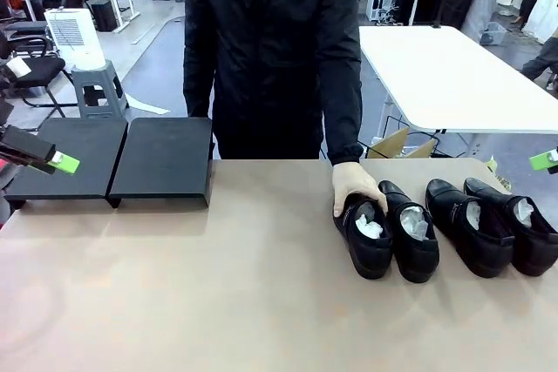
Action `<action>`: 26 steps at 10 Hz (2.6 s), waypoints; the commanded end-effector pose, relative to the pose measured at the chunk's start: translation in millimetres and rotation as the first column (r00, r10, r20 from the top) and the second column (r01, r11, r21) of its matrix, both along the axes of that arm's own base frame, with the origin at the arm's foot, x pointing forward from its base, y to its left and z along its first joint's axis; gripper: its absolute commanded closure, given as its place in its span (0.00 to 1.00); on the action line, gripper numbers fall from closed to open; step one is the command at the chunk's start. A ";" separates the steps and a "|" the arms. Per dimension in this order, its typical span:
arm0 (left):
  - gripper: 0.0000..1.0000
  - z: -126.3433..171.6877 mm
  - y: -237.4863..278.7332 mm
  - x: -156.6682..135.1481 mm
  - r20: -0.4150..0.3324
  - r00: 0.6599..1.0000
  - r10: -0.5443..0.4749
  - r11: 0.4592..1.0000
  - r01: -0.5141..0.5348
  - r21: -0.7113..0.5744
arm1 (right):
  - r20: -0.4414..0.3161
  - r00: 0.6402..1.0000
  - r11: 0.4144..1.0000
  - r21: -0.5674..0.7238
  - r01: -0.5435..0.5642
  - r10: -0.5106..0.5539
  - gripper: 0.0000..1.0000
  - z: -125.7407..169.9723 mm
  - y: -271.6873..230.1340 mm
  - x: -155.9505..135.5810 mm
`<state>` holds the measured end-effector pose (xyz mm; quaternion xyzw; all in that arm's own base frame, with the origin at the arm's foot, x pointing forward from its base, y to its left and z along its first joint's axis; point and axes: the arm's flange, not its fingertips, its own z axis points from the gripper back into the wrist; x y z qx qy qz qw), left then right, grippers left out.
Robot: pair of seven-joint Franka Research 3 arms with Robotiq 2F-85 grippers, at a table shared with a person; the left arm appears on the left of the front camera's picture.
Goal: Organize the shoes by placing them on the stand.
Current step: Pick up one Shoe and place it in the middle of the table.
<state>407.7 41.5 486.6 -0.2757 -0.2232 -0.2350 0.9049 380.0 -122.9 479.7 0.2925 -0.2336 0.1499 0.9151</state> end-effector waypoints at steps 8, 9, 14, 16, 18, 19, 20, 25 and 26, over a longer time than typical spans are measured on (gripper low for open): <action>0.00 1.0 2.2 -1.1 0.008 1.000 -0.023 1.000 0.023 0.001 | -0.001 1.000 0.991 -0.129 0.023 -0.024 0.00 -4.0 18.2 4.9; 0.00 1.0 2.2 -1.1 0.008 1.000 -0.023 1.000 0.023 0.001 | 0.023 0.999 0.969 -0.245 0.031 -0.026 0.00 -5.2 38.0 5.8; 0.00 1.0 2.2 -1.1 0.008 1.000 -0.023 1.000 0.023 0.001 | -0.001 0.987 0.805 -0.579 0.129 -0.159 0.00 -52.7 93.9 8.1; 0.00 1.0 2.2 -1.1 0.008 1.000 -0.023 1.000 0.023 0.001 | -0.023 0.979 0.784 -0.604 0.147 -0.201 0.00 -57.5 99.1 16.8; 0.00 1.0 2.2 -1.1 0.008 1.000 -0.023 1.000 0.023 0.001 | -0.007 0.979 0.773 -0.615 0.158 -0.205 0.37 -51.8 95.7 16.7; 0.00 1.0 2.2 -1.1 0.008 1.000 -0.023 1.000 0.023 0.001 | -0.029 0.966 0.742 -0.646 0.179 -0.259 0.48 -49.3 102.8 20.8; 0.00 1.0 2.2 -1.1 0.008 1.000 -0.023 1.000 0.023 0.001 | 0.009 0.962 0.720 -0.662 0.210 -0.272 0.48 -45.1 103.7 22.0; 0.00 1.0 2.2 -1.1 0.008 1.000 -0.023 1.000 0.023 0.001 | -0.089 0.936 0.645 -0.746 0.164 -0.341 0.48 -61.4 118.0 28.8; 0.00 1.0 2.2 -1.1 0.008 1.000 -0.023 1.000 0.023 0.001 | -0.141 0.928 0.668 -0.731 0.138 -0.345 0.48 -67.5 127.3 30.2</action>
